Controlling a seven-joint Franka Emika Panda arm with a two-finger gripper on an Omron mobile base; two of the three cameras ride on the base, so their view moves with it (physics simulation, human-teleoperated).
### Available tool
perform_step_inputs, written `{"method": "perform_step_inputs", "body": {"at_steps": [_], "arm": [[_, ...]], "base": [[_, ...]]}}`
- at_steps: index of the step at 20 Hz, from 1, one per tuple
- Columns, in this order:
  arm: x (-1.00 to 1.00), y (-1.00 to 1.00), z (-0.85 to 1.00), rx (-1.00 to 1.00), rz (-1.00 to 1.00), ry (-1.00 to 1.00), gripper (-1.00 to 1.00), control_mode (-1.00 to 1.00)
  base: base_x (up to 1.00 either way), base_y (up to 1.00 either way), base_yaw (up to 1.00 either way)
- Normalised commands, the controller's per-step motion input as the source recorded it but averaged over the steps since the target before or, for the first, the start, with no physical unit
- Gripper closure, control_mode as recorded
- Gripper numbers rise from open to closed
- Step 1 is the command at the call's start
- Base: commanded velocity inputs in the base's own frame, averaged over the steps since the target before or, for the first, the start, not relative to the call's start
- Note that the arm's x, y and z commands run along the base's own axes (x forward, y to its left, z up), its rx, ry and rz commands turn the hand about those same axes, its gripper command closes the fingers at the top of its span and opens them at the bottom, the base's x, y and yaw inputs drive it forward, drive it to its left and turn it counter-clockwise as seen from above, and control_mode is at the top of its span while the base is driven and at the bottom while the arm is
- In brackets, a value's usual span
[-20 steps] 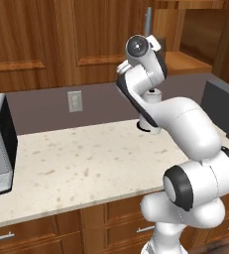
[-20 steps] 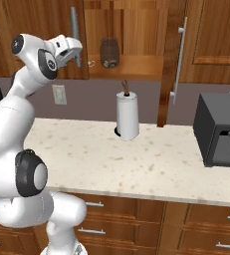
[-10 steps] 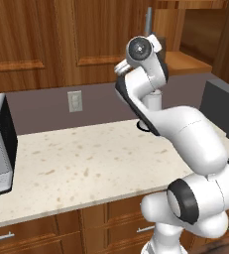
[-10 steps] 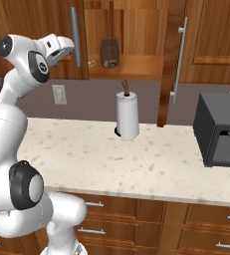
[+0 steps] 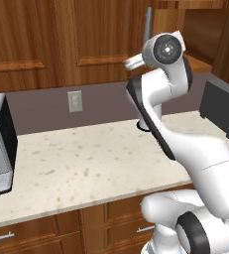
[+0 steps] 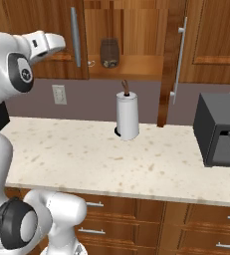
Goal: Pick the candle and jar from the dining table and place them in the open cabinet. Close the cabinet after placing the objects.
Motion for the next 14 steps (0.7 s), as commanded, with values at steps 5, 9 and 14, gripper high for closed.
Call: {"method": "perform_step_inputs", "body": {"at_steps": [5, 9, 14], "arm": [[-0.68, -0.44, 0.01, 0.28, -0.04, -0.02, -1.0, -1.0], [-0.62, -0.39, 0.01, 0.29, 0.0, -0.02, -1.0, -1.0], [-0.85, -0.24, 0.12, 0.27, 0.0, -0.05, -1.0, -1.0]], "base": [[0.0, 0.0, 0.0], [0.0, 0.0, 0.0], [0.0, 0.0, 0.0]]}}
